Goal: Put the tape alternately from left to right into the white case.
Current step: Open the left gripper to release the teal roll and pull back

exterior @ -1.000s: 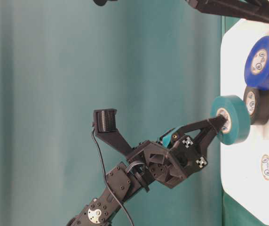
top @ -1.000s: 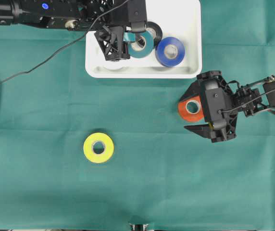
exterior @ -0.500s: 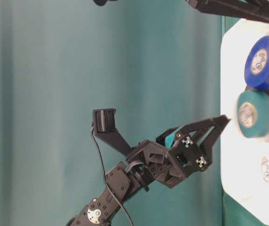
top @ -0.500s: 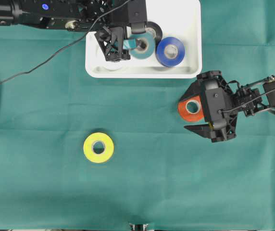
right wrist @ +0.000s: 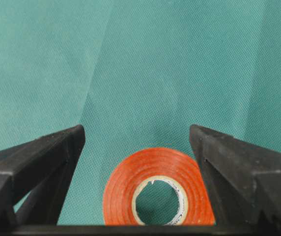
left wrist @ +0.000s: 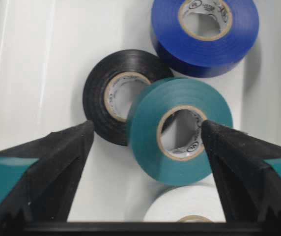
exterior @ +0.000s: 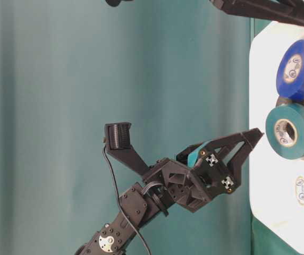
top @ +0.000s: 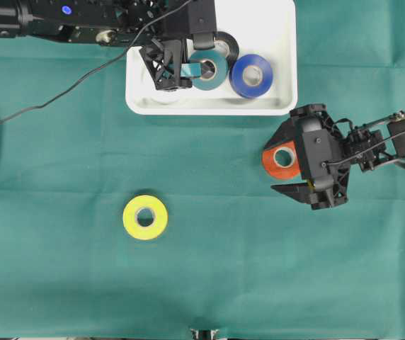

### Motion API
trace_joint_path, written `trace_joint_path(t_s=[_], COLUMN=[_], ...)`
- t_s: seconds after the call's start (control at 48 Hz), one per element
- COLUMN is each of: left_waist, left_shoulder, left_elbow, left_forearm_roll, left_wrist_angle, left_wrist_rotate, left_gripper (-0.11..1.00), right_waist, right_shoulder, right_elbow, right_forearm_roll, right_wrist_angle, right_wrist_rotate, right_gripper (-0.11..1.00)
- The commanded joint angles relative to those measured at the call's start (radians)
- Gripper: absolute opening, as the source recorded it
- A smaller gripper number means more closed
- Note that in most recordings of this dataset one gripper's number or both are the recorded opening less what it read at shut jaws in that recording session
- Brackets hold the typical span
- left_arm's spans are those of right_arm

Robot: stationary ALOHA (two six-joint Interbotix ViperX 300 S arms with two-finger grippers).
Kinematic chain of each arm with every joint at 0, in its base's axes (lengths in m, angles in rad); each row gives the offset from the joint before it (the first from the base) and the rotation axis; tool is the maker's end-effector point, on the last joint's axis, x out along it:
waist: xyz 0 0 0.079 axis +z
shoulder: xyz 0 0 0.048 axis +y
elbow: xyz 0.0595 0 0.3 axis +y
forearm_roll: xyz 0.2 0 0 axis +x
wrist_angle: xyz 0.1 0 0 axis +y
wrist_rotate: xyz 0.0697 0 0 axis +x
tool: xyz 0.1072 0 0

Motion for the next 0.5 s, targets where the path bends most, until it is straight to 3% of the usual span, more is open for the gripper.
trace_joint_path(t_s=[0.0,0.479], left_waist=[-0.005,-0.092], left_shoulder=[-0.018,-0.091], left_elbow=[-0.012,0.055], left_forearm_roll=[0.000,0.000], left_wrist_angle=[-0.008,0.000], left_wrist_rotate=[0.000,-0.003], left_gripper=[0.99,1.00], right_waist=[0.002,0.002], right_shoulder=[-0.008,-0.008], right_elbow=[-0.006,-0.006], right_forearm_roll=[0.000,0.000], right_wrist_angle=[-0.008,-0.008], right_wrist_rotate=[0.002,0.002], right_gripper=[0.76,0.76])
